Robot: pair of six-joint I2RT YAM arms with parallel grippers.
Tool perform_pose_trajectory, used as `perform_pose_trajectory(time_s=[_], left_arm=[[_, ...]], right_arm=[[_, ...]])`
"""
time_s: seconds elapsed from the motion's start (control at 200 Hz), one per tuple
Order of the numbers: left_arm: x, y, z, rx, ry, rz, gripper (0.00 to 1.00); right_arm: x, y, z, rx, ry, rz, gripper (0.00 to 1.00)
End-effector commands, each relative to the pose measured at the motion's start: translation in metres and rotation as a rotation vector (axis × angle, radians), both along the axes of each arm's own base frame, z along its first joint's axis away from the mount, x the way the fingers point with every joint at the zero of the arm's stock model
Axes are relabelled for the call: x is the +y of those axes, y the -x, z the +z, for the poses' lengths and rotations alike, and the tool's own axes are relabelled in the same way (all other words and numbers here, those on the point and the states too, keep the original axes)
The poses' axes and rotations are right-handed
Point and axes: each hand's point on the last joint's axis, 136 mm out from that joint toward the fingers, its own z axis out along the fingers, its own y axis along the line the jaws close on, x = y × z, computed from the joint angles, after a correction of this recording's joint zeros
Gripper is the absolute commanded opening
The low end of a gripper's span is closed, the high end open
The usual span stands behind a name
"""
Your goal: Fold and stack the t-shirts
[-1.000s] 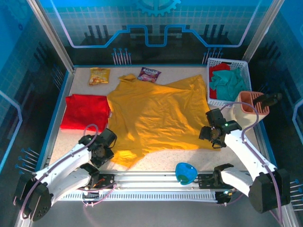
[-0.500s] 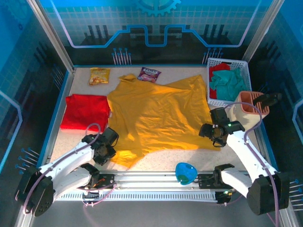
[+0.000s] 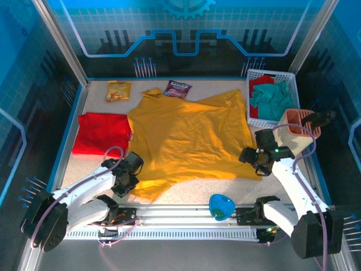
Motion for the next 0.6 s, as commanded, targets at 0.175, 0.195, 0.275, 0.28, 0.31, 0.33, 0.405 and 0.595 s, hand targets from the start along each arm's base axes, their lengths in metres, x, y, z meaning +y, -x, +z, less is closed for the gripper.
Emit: perform_pose_trajectory(time_s=[0.175,0.195,0.275,0.28,0.31,0.33,0.405,0.595], left_arm=[[-0.007,-0.016,0.028,-0.042,0.022,-0.096,0.00],[-0.008,-0.019,0.030,-0.052,0.027,-0.101,0.00],[-0.010,-0.028,0.040,-0.081,0.037,-0.116,0.00],[-0.011,-0.029,0.040,-0.082,0.037,-0.117,0.00],[-0.012,-0.031,0.043,-0.089,0.040,-0.121,0.00],[-0.013,-0.032,0.044,-0.092,0.044,-0.123,0.00],[-0.016,-0.034,0.046,-0.099,0.056,-0.136,0.00],[-0.013,-0.034,0.052,-0.107,0.044,-0.158,0.00]], right_arm=[[-0.015,0.006,-0.041,0.095,-0.147,-0.162,0.80],[-0.013,0.007,-0.045,0.105,-0.168,-0.173,0.80],[-0.014,0.012,-0.054,0.131,-0.195,-0.207,0.75],[-0.014,0.012,-0.055,0.134,-0.196,-0.209,0.75],[-0.014,0.014,-0.057,0.139,-0.198,-0.216,0.73],[-0.015,0.015,-0.059,0.146,-0.200,-0.226,0.72],[-0.016,0.018,-0.064,0.150,-0.229,-0.256,0.68],[-0.021,0.025,-0.071,0.176,-0.218,-0.288,0.62]])
